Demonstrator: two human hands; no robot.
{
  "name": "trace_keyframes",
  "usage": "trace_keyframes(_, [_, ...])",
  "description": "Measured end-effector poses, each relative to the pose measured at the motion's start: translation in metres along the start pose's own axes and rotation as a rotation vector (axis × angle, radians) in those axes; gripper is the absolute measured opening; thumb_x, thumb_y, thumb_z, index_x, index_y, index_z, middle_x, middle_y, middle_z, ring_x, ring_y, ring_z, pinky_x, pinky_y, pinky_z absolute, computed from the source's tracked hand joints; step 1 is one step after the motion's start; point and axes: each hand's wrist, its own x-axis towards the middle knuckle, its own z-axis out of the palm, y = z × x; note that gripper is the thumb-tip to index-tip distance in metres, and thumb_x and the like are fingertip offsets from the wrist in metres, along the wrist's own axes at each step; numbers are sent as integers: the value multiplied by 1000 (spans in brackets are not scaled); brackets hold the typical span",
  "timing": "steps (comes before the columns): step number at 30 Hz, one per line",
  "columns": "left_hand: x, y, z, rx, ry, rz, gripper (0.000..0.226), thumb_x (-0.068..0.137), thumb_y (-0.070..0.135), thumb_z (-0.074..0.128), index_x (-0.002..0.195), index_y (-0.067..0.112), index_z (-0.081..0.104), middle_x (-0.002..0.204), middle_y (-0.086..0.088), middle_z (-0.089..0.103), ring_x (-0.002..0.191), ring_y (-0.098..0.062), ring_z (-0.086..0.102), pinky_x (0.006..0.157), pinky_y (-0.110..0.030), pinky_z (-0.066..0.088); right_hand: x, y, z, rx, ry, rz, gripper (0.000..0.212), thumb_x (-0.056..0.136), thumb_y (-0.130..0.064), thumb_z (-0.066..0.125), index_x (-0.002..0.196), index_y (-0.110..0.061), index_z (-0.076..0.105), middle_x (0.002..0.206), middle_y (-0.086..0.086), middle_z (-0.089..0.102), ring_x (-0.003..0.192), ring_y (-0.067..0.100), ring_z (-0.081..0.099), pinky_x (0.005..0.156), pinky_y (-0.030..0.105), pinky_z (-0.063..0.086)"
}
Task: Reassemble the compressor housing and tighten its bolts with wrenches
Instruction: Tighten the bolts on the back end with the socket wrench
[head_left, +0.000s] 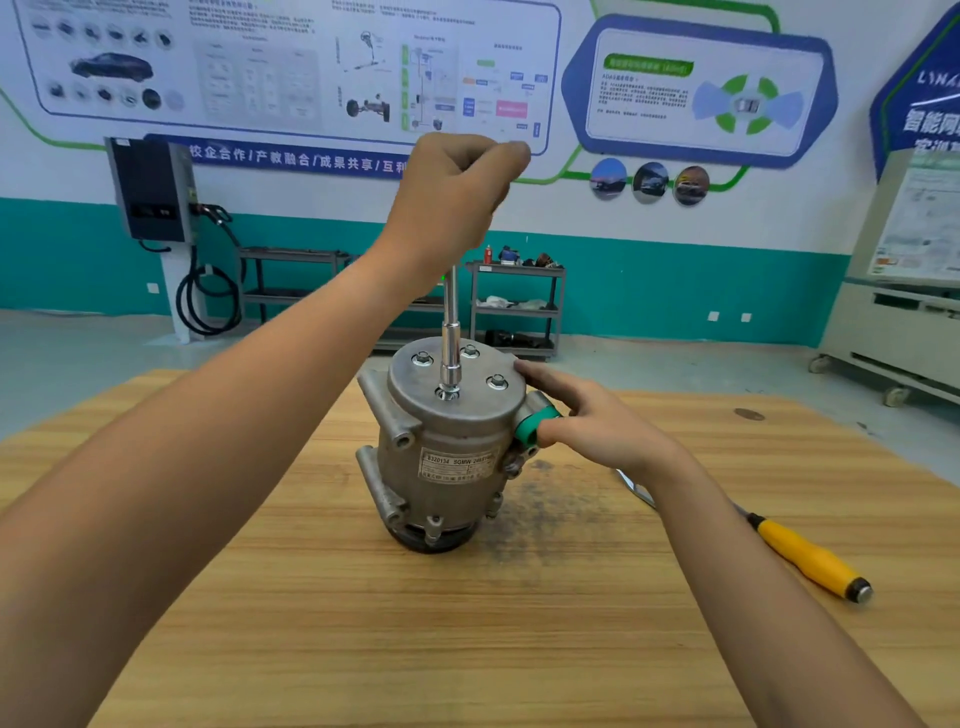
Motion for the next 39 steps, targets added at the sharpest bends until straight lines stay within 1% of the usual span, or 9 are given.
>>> trace_keyframes(7, [-2,3,-3,-334,-506,-236,27,58,20,58,42,25,38,43,9,28,36,-7,23,40,-16,23,-1,-16,-4,-203,16,-18,69,84,1,51,142,-34,36,148,-9,35,130,11,36,90,23,39])
trace_keyframes(10, [-8,-3,1,-445,-326,-267,18,62,21,58,56,17,42,48,7,32,46,-9,33,48,-17,32,-3,-30,7,-233,112,-159,63,87,-10,53,144,-27,33,149,-8,35,136,6,28,104,29,32])
trace_keyframes(12, [-13,-4,1,-531,-238,-263,15,70,23,51,63,13,42,48,7,37,53,-10,38,53,-17,39,-1,-43,22,-71,112,-226,52,91,-16,52,141,-24,40,142,-9,45,125,-2,37,99,19,31])
trace_keyframes(16, [-18,-3,0,-421,-220,-263,19,72,33,50,70,15,52,55,7,52,61,-11,57,69,-25,45,10,-52,42,59,183,-301,21,97,-13,46,109,-24,59,113,-2,66,109,12,59,95,29,44])
trace_keyframes(22, [-20,-2,-14,-81,-153,-221,22,96,42,44,89,24,54,80,9,57,59,-6,63,59,-25,51,11,-44,40,134,367,-394,24,81,-14,72,75,-34,60,69,-28,64,77,-14,60,69,3,43])
trace_keyframes(27, [-23,2,-10,-446,-42,-395,25,92,37,54,83,13,54,48,8,50,44,-8,53,51,-20,50,12,-47,46,69,385,-415,11,83,-25,69,91,-29,63,90,-19,65,90,-10,58,78,4,41])
trace_keyframes(30, [-23,4,-3,-543,-67,-543,32,91,44,53,85,12,53,44,10,42,36,-3,43,44,-15,41,11,-51,51,178,256,-403,18,92,-19,56,103,-32,63,104,-12,67,103,6,61,89,24,46])
trace_keyframes(33, [-19,9,-4,-364,-105,-526,35,92,46,50,84,13,56,42,10,45,37,-5,45,45,-15,42,12,-53,52,120,308,-446,18,94,-15,54,92,-31,61,93,-12,67,92,9,64,83,25,47])
trace_keyframes(39, [-26,25,-3,452,-120,-10,16,96,25,44,91,16,57,66,8,58,70,-14,61,69,-26,47,17,-54,52,57,507,-481,7,83,-20,71,84,-19,64,79,-11,65,81,3,62,77,14,47])
